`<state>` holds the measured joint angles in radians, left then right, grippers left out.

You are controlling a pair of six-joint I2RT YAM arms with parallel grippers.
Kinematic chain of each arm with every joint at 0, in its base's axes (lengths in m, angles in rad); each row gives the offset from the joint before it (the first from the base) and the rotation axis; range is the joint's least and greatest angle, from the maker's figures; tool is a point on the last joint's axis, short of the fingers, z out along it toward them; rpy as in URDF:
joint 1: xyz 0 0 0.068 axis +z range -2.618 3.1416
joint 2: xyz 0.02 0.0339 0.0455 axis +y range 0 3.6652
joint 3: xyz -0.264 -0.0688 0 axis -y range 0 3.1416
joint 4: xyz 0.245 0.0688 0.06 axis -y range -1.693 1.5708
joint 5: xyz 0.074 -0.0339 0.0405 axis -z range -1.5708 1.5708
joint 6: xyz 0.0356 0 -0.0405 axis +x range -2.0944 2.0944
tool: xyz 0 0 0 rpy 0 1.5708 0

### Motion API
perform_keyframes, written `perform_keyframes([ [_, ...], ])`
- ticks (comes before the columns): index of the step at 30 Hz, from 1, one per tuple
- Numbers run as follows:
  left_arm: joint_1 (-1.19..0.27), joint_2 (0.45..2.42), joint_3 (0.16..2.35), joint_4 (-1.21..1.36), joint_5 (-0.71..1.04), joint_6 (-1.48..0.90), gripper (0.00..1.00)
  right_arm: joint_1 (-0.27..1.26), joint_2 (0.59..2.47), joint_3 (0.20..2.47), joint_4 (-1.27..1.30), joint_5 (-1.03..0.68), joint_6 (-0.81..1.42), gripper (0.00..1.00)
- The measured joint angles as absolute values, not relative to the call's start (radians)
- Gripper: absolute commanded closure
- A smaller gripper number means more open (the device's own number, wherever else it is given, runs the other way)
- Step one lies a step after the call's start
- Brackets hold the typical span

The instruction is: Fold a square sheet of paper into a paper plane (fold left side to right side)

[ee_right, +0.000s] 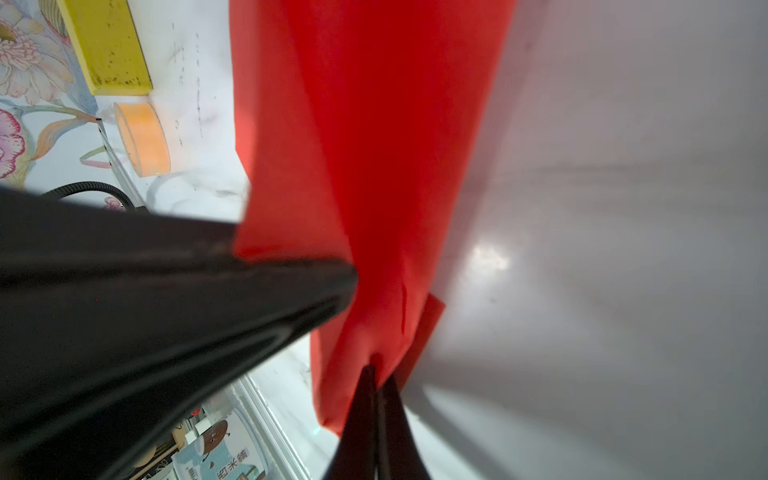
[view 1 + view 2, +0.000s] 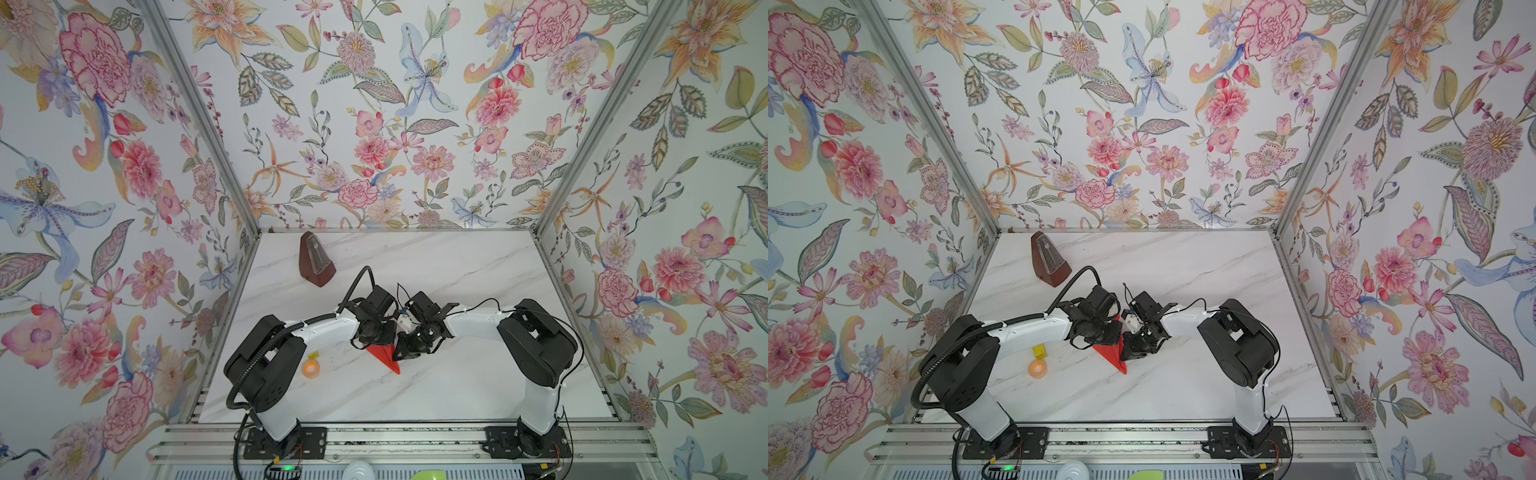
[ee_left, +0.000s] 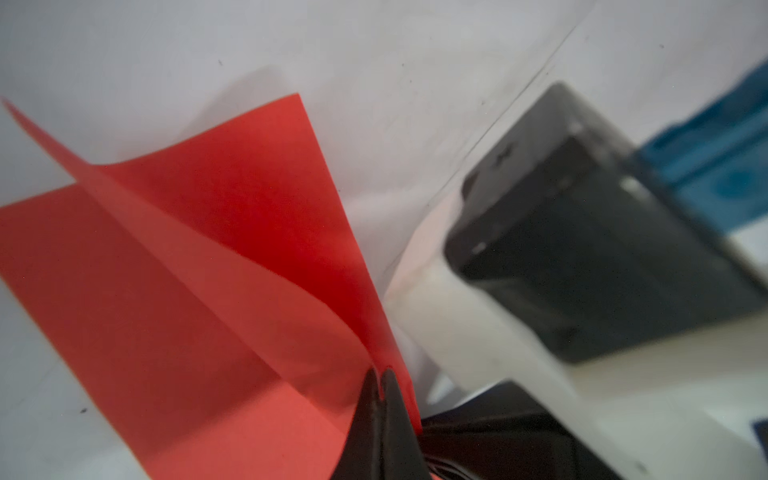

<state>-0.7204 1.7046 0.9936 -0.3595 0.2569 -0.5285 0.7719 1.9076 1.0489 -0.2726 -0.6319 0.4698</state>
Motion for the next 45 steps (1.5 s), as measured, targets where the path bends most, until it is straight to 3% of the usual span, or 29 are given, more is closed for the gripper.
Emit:
perform_keyframes([
  [12, -0.72, 1.758, 1.018, -0.366, 0.238, -0.516, 1.0, 0.773, 1.908, 1.045, -0.261, -0.636, 0.471, 0.99],
  [24, -0.72, 1.763, 1.015, -0.346, 0.23, -0.516, 1.0, 0.772, 1.82, 0.979, -0.27, -0.573, 0.545, 0.75],
  [32, -0.72, 1.763, 0.991, -0.317, 0.23, -0.517, 1.0, 0.78, 1.736, 0.936, -0.28, -0.504, 0.675, 0.76],
  [45, -0.72, 1.763, 0.976, -0.283, 0.231, -0.519, 1.0, 0.831, 1.724, 0.807, 0.036, -0.508, 0.987, 0.75],
])
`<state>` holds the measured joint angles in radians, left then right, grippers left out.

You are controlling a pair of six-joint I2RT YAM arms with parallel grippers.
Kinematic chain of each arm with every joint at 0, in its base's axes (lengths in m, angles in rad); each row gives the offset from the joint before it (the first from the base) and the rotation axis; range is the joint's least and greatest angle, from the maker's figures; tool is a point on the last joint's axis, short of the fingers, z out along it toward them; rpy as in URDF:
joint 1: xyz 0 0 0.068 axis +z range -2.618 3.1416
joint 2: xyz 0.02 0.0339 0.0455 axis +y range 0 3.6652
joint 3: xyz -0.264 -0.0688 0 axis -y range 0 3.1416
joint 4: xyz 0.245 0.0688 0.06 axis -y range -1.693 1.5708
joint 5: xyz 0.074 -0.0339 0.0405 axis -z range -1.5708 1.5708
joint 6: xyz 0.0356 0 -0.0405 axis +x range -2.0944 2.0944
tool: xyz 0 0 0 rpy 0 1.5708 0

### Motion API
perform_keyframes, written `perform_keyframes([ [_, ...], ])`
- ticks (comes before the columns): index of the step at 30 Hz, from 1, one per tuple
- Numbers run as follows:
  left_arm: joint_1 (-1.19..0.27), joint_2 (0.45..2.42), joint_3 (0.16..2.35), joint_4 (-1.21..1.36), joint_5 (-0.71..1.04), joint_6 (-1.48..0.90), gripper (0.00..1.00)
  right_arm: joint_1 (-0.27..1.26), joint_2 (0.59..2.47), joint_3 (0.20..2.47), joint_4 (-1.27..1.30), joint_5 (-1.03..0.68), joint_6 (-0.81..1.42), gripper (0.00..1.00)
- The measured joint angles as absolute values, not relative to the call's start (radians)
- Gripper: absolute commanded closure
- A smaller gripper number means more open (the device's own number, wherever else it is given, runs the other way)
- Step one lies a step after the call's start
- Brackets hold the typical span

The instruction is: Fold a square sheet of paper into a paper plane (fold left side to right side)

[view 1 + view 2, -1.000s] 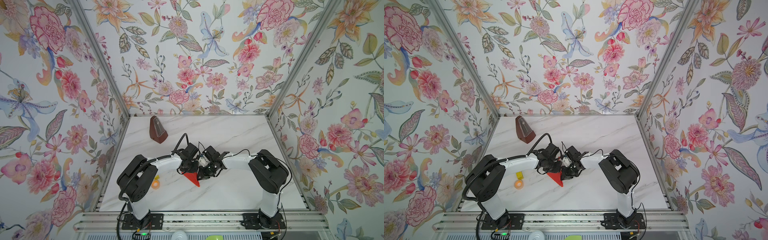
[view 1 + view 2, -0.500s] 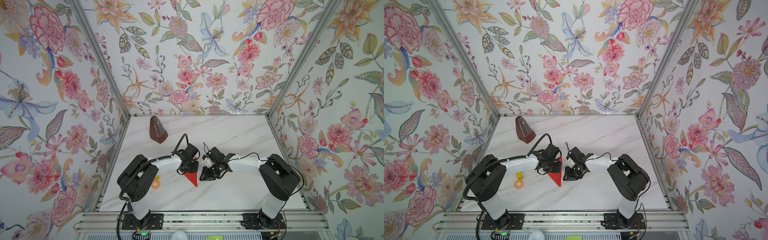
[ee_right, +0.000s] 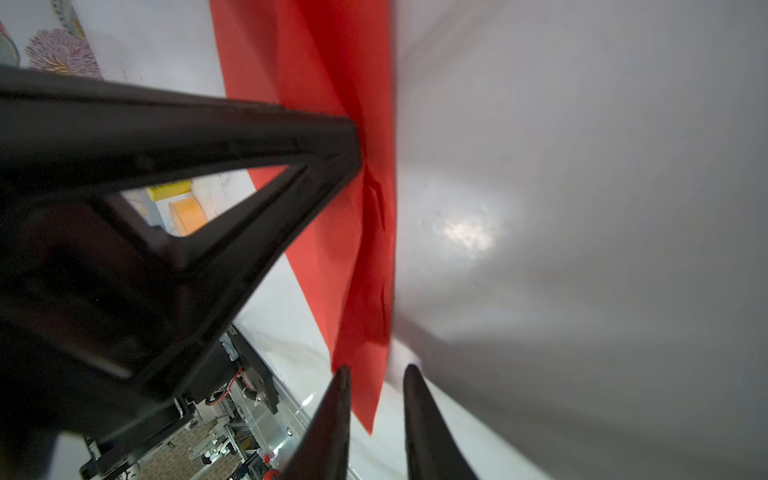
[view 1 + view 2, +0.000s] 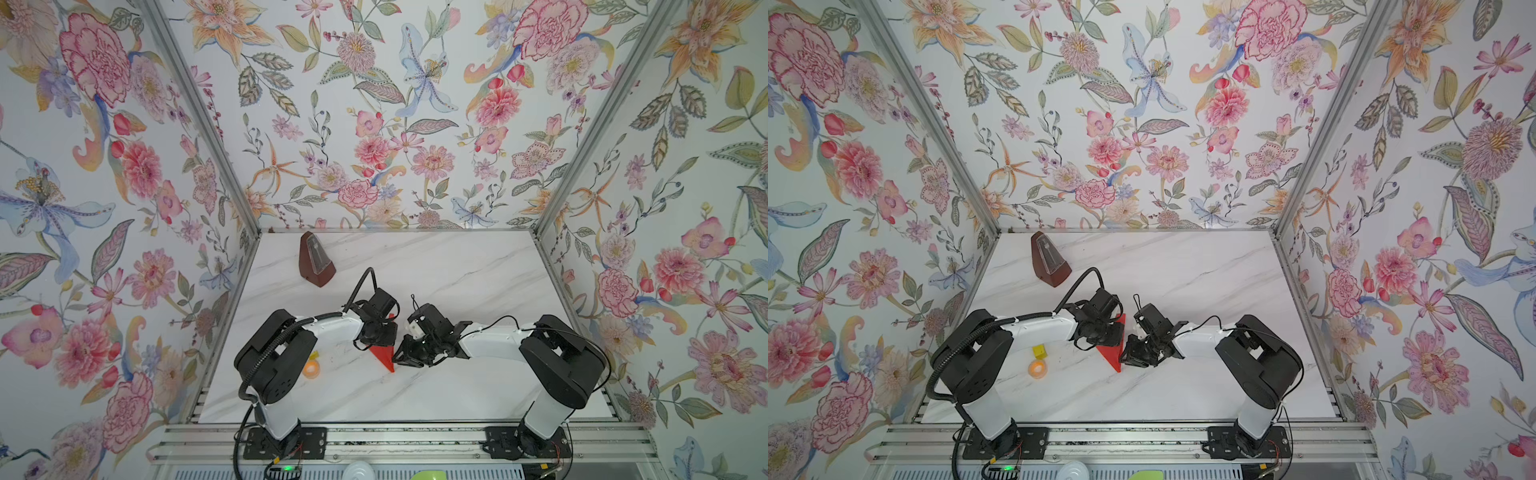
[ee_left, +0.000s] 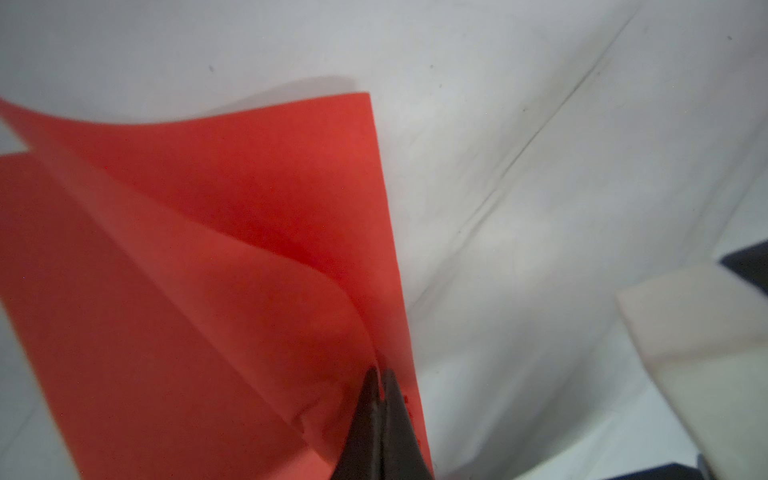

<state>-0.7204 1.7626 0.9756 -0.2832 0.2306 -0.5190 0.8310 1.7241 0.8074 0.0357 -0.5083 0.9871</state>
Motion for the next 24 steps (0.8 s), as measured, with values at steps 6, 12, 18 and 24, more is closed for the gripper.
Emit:
perform_keyframes([
  [6, -0.72, 1.756, 0.96, -0.26, 0.231, -0.521, 1.0, 0.831, 1.724, 0.791, 0.124, -0.516, 1.047, 0.75],
  [12, -0.72, 1.748, 0.944, -0.236, 0.231, -0.525, 1.0, 0.836, 1.724, 0.784, 0.172, -0.524, 1.084, 0.79],
  [18, -0.72, 1.739, 0.926, -0.215, 0.231, -0.537, 1.0, 0.852, 1.728, 0.783, 0.209, -0.533, 1.112, 0.87],
  [24, -0.72, 1.731, 0.909, -0.193, 0.231, -0.551, 1.0, 0.858, 1.756, 0.783, 0.23, -0.542, 1.127, 0.87],
])
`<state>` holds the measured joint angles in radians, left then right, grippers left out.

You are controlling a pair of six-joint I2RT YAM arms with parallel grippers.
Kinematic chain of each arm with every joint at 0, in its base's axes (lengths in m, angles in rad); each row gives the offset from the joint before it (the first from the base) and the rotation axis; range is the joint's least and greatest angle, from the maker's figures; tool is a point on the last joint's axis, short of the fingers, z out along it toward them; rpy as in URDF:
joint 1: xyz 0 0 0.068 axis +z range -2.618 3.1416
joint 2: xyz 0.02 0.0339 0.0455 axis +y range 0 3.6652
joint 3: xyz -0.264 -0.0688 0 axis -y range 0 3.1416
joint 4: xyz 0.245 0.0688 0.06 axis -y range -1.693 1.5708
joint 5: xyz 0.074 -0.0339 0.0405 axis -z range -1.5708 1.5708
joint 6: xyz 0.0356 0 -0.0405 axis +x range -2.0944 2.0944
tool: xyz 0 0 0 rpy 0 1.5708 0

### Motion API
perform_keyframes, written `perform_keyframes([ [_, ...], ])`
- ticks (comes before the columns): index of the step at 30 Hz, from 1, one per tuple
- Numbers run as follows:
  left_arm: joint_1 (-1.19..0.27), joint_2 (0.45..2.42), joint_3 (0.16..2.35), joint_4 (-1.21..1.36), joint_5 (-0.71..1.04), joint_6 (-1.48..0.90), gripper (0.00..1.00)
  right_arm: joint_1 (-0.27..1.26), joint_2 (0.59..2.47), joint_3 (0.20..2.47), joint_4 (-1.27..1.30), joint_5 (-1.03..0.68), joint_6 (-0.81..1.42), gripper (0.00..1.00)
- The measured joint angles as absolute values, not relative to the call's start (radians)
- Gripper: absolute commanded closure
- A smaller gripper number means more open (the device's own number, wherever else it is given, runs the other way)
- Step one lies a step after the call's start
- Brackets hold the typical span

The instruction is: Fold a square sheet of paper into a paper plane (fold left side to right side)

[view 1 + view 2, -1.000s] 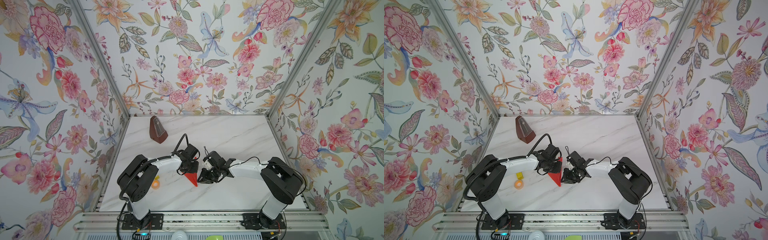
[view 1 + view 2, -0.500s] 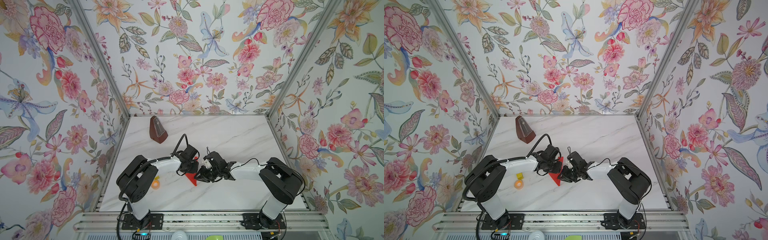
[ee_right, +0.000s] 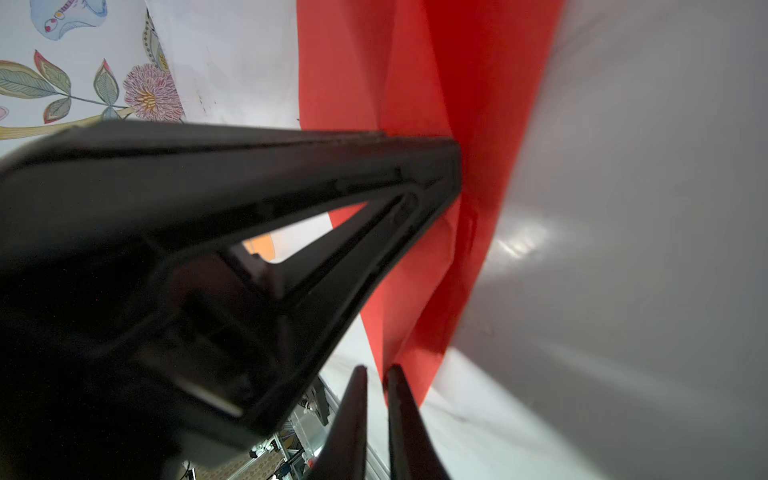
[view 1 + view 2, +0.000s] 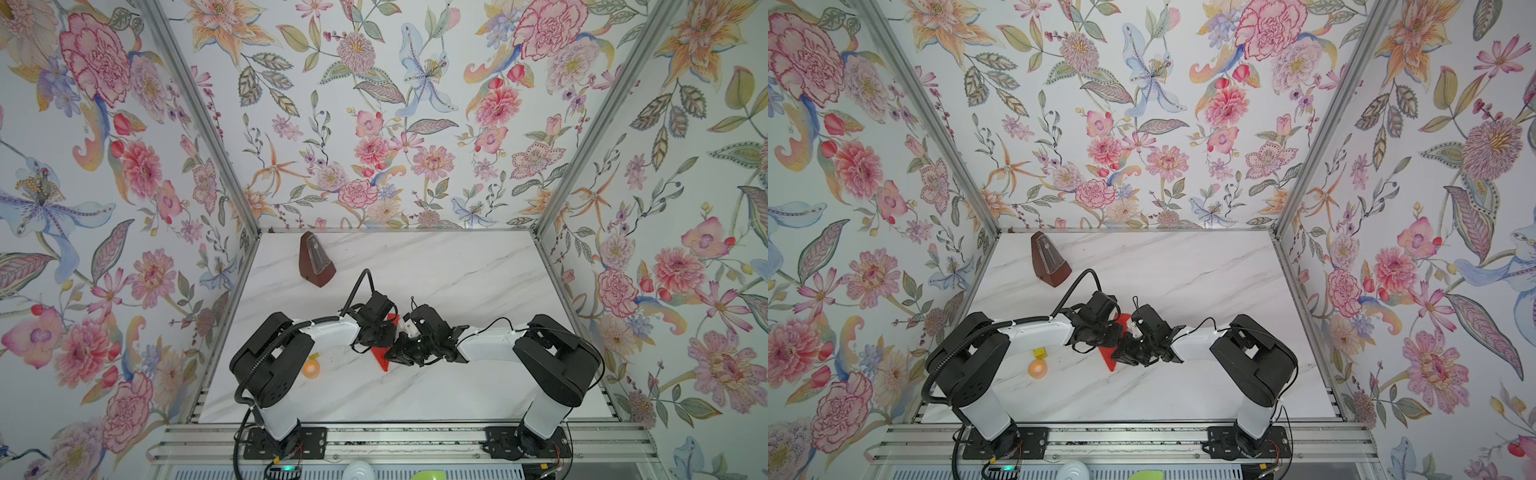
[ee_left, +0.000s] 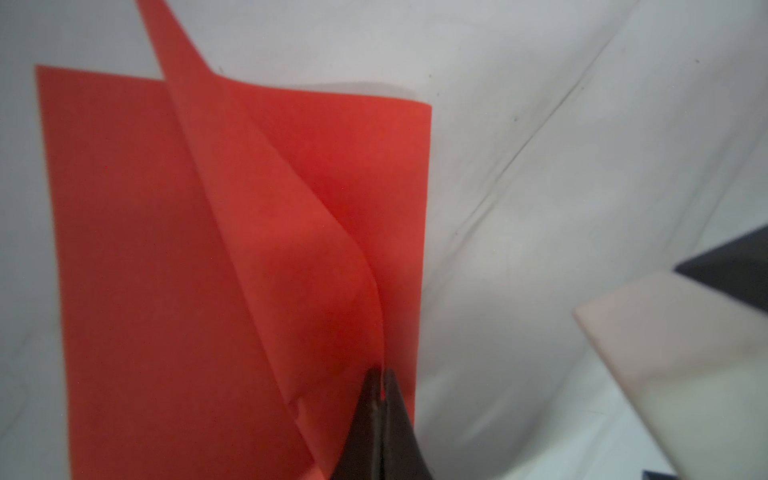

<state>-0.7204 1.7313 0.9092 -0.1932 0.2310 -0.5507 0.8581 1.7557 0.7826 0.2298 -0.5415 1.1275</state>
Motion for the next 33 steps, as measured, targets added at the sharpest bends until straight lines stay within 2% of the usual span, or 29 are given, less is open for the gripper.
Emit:
perform_keyframes([
  [16, -0.72, 1.713, 0.869, -0.137, 0.231, -0.574, 1.0, 0.871, 1.827, 0.751, 0.336, -0.569, 1.172, 0.92],
  [22, -0.72, 1.698, 0.857, -0.143, 0.221, -0.574, 1.0, 0.869, 1.835, 0.751, 0.332, -0.59, 1.15, 1.0],
  [30, -0.718, 1.657, 0.848, -0.2, 0.176, -0.576, 1.0, 0.834, 1.832, 0.752, 0.279, -0.648, 1.06, 1.0],
  [33, -0.714, 1.654, 0.848, -0.208, 0.175, -0.577, 1.0, 0.822, 1.83, 0.752, 0.258, -0.665, 1.031, 0.94],
])
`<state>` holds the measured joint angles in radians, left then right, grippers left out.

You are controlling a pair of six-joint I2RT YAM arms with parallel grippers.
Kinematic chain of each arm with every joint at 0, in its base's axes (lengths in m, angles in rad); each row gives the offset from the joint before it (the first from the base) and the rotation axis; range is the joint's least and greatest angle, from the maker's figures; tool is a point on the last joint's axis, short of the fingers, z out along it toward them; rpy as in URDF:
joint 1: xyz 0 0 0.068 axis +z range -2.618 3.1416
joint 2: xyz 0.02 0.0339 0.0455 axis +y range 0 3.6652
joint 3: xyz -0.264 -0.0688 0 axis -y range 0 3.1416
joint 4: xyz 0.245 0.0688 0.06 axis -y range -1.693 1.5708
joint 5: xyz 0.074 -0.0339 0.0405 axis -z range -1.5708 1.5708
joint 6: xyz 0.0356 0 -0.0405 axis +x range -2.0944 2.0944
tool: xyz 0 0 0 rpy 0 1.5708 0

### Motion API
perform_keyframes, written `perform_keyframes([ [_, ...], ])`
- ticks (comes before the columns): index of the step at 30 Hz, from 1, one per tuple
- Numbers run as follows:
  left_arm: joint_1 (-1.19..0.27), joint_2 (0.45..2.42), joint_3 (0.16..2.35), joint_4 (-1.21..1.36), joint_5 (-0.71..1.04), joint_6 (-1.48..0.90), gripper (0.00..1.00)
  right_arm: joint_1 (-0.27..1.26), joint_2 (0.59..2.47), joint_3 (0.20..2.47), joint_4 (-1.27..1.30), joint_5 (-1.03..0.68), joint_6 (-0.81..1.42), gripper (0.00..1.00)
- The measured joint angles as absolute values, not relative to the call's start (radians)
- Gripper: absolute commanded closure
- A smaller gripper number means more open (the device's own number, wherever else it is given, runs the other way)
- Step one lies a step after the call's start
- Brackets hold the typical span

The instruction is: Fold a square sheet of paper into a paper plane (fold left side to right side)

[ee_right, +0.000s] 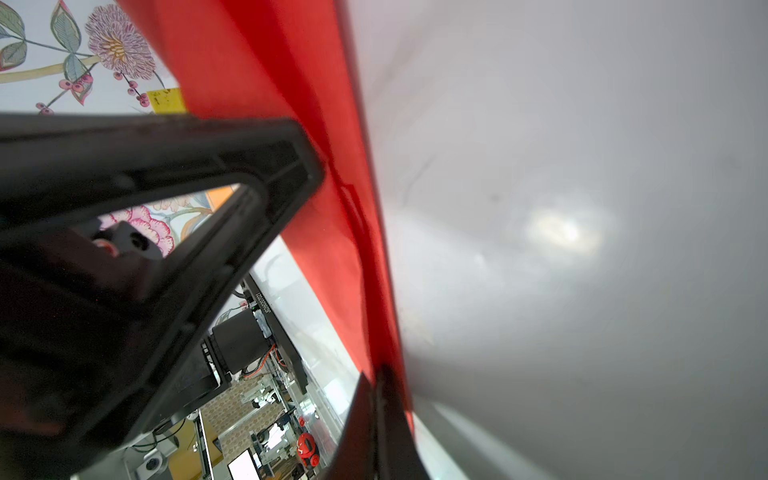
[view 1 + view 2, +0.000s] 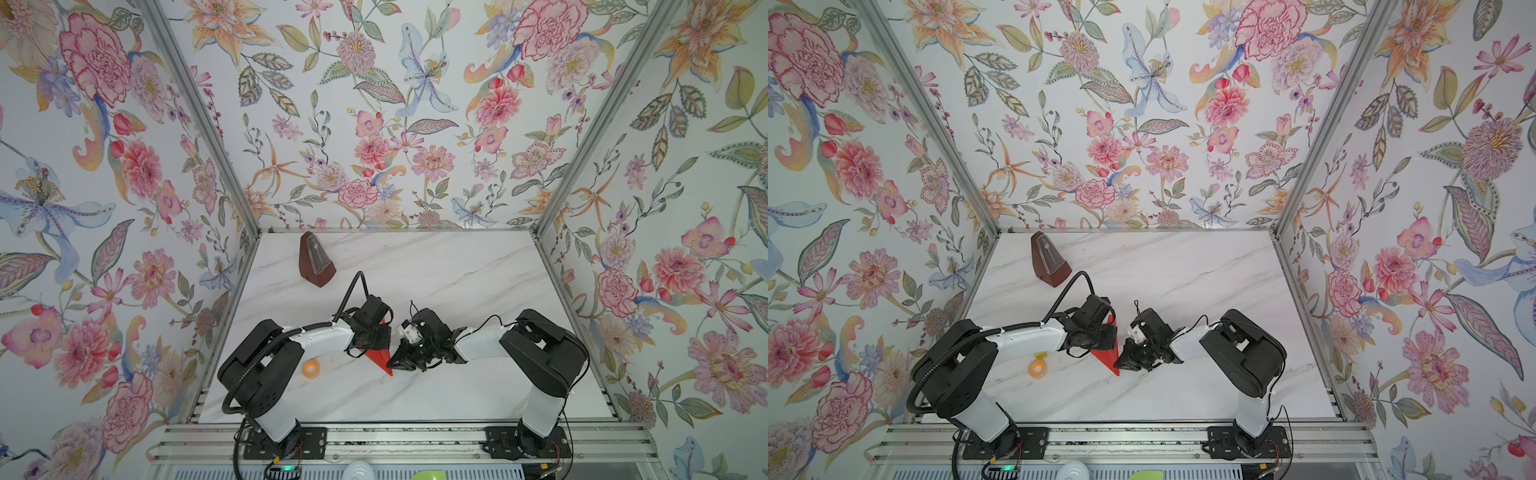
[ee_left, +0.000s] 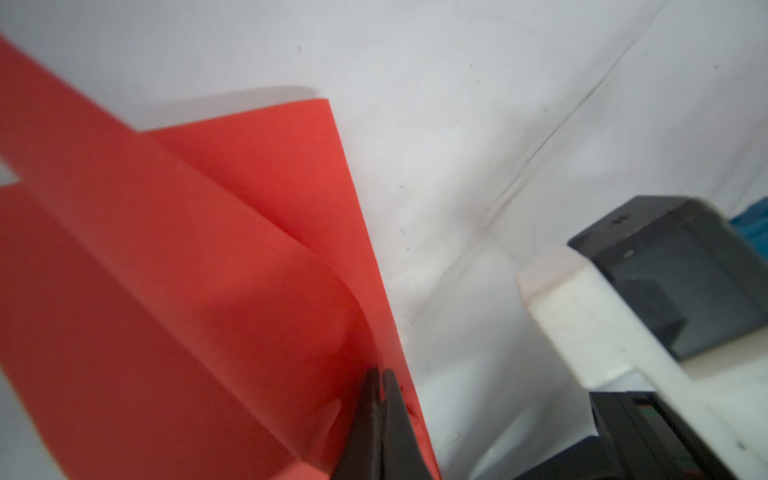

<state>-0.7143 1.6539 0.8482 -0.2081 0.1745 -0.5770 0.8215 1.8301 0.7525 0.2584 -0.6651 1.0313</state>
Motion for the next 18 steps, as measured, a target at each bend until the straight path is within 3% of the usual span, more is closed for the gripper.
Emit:
perform_keyframes([
  [6, -0.714, 1.657, 0.848, -0.208, 0.175, -0.577, 1.0, 0.817, 1.83, 0.754, 0.249, -0.678, 1.005, 0.9],
  [12, -0.713, 1.669, 0.848, -0.205, 0.175, -0.577, 1.0, 0.815, 1.831, 0.763, 0.226, -0.68, 0.991, 0.97],
  [18, -0.713, 1.676, 0.848, -0.19, 0.179, -0.577, 1.0, 0.815, 1.818, 0.793, 0.153, -0.663, 0.961, 0.85],
])
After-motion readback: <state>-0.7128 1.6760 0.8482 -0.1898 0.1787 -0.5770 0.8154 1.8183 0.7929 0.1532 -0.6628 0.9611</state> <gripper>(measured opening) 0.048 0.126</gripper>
